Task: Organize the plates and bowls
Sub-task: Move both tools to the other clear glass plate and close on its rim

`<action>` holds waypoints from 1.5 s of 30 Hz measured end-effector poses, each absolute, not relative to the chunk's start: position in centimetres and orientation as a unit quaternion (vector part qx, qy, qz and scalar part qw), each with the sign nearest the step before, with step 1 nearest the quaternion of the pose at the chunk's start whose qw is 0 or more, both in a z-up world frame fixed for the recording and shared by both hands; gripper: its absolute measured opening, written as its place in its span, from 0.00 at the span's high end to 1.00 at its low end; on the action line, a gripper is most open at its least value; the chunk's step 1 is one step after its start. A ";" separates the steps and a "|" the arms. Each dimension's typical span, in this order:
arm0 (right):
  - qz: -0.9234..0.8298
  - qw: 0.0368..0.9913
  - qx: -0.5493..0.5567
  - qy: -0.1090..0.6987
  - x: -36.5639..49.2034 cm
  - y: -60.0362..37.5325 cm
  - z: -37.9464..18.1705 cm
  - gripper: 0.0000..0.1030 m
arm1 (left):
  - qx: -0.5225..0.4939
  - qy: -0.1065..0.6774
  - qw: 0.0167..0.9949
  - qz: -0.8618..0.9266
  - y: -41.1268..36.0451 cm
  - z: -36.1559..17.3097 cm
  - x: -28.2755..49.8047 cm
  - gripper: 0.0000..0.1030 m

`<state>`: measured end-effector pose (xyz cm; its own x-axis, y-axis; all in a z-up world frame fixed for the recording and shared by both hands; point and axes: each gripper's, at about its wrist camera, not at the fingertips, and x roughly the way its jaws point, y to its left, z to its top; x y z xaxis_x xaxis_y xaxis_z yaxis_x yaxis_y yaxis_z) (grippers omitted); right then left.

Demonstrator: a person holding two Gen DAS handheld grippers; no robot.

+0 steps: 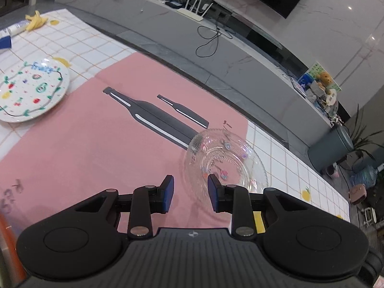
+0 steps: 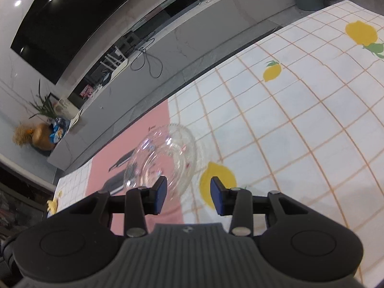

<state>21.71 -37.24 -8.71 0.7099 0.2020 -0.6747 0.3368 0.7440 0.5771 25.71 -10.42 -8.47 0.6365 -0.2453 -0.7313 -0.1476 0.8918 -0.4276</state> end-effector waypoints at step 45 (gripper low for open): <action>-0.047 0.777 0.416 0.471 20.8 -38.2 -11.6 0.96 | -0.252 0.485 0.837 -0.004 -11.7 -11.5 23.1 0.90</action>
